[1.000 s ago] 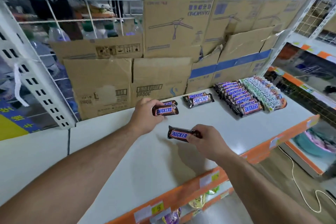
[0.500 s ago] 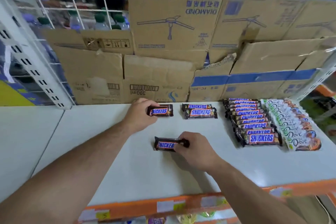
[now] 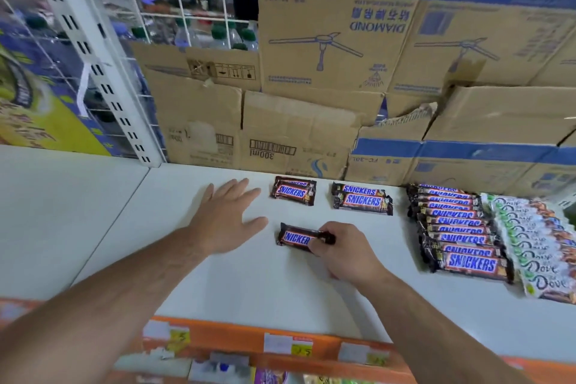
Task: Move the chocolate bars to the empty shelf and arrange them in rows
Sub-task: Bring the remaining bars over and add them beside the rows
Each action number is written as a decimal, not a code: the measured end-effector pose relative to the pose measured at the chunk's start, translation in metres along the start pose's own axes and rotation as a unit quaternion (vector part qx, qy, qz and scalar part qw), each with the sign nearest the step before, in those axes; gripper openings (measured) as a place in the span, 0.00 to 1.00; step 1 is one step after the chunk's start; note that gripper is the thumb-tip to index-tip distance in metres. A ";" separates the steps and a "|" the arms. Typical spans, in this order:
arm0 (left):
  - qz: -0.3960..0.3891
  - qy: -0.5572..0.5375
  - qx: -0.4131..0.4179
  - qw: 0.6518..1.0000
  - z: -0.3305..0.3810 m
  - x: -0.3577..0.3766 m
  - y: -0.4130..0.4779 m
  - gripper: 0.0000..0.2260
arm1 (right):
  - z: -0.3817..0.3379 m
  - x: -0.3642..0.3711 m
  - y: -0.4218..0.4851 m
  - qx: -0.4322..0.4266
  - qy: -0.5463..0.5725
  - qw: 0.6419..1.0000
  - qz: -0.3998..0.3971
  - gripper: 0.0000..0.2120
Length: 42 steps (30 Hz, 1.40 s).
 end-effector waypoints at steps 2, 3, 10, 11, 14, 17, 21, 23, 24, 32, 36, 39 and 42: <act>-0.017 0.026 0.002 1.000 -0.007 0.007 -0.015 0.35 | -0.002 0.000 0.005 0.008 0.006 1.000 0.011 0.07; -0.016 0.031 0.004 0.999 -0.007 0.008 -0.019 0.35 | -0.004 0.000 0.008 0.011 0.000 1.000 0.020 0.07; 0.010 0.019 0.009 1.000 -0.007 0.004 -0.018 0.33 | -0.023 0.016 0.038 -0.013 -0.084 0.993 0.082 0.04; 0.016 0.019 0.009 1.000 -0.008 0.004 -0.018 0.33 | -0.027 0.018 0.042 -0.024 -0.111 0.988 0.101 0.05; 0.035 0.020 0.012 0.999 -0.009 0.006 -0.018 0.32 | -0.033 0.024 0.054 -0.021 -0.138 0.981 0.138 0.05; 0.050 0.019 0.016 0.998 -0.011 0.009 -0.017 0.32 | -0.027 0.027 0.058 0.010 -0.115 0.978 0.172 0.06; 0.054 0.005 0.017 0.998 -0.012 0.011 -0.015 0.33 | -0.027 0.033 0.054 0.007 -0.086 0.968 0.235 0.10; 0.050 0.000 0.017 0.999 -0.013 0.011 -0.014 0.33 | -0.029 0.041 0.051 -0.017 -0.115 0.962 0.246 0.19; 0.047 -0.002 0.017 0.999 -0.013 0.012 -0.014 0.33 | -0.030 0.044 0.049 -0.031 -0.140 0.959 0.244 0.21; 0.044 -0.008 0.021 0.999 -0.013 0.012 -0.014 0.33 | -0.029 0.050 0.053 -0.021 -0.229 0.948 0.221 0.20; 0.043 -0.015 0.023 0.999 -0.014 0.015 -0.012 0.34 | -0.027 0.051 0.053 -0.022 -0.238 0.944 0.227 0.20; 0.048 -0.015 0.025 0.998 -0.015 0.015 -0.012 0.34 | -0.028 0.053 0.054 -0.018 -0.233 0.945 0.228 0.22; 0.063 -0.006 0.030 0.998 -0.015 0.013 -0.011 0.33 | -0.031 0.054 0.050 -0.019 -0.204 0.953 0.224 0.29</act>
Point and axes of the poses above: each hand's wrist, its own y-axis towards the middle knuckle, its own x-axis out of the palm, z = x × y, the point moved 3 cm from there along y, towards the middle knuckle, and after that the axes turned 2 degrees about y, right-handed, at the moved point
